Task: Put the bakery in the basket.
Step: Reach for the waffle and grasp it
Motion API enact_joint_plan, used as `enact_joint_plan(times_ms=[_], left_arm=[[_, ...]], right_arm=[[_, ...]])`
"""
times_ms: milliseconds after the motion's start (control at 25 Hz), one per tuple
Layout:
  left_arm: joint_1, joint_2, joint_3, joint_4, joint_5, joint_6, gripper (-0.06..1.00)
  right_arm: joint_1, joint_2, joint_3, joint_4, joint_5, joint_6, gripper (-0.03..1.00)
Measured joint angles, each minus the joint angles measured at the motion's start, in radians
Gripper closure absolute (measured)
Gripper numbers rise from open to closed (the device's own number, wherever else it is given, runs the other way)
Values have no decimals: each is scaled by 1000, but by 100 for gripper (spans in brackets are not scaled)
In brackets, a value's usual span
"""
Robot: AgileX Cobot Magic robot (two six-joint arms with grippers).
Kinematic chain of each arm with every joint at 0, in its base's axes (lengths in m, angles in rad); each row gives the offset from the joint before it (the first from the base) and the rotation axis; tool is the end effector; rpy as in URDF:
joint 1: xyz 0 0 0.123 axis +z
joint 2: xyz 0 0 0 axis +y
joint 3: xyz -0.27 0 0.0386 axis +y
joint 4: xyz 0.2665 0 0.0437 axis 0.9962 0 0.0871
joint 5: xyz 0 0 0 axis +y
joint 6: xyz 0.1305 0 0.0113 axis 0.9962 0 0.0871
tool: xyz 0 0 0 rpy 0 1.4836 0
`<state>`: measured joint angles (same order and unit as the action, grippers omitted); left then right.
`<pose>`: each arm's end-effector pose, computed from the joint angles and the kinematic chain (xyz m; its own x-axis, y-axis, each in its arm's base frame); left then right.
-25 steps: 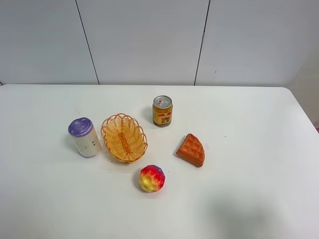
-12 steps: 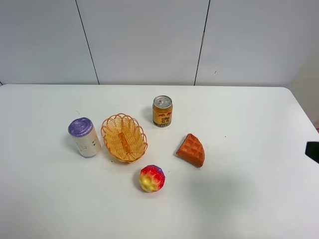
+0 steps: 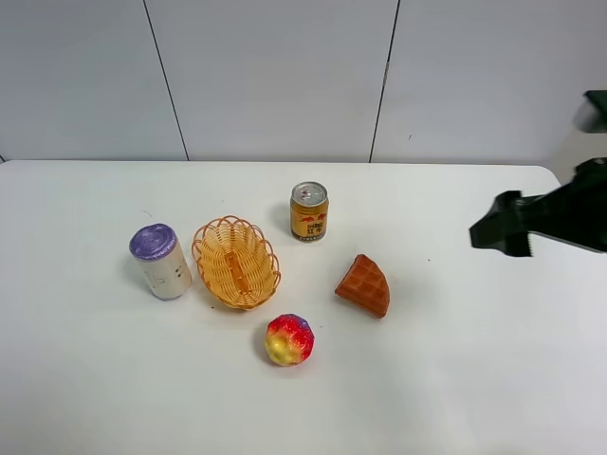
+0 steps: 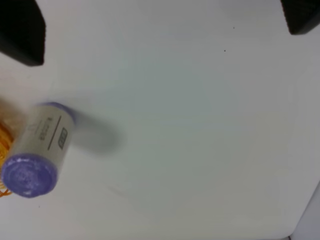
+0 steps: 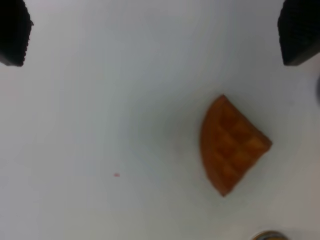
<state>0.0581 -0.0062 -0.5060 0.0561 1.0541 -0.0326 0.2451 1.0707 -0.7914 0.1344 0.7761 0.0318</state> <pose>0.0577 0.0098 0.2711 -0.4373 -0.0303 -0.8988 -0.1039 0.9944 0.0170 0.2366 0.0719 0.2398 -0.8277 -0.0760 -0.5560 -0.1894 0.9705 0.1493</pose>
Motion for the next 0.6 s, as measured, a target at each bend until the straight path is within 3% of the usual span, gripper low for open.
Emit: enact_joint_plan(times_ms=[280,600], left_arm=[[0,0,0,0,0,0,0],[0,0,0,0,0,0,0]], right_arm=[[198,375,-23,-29,-217,209,-3],[308,732,-260,-53,-230,377,-3]])
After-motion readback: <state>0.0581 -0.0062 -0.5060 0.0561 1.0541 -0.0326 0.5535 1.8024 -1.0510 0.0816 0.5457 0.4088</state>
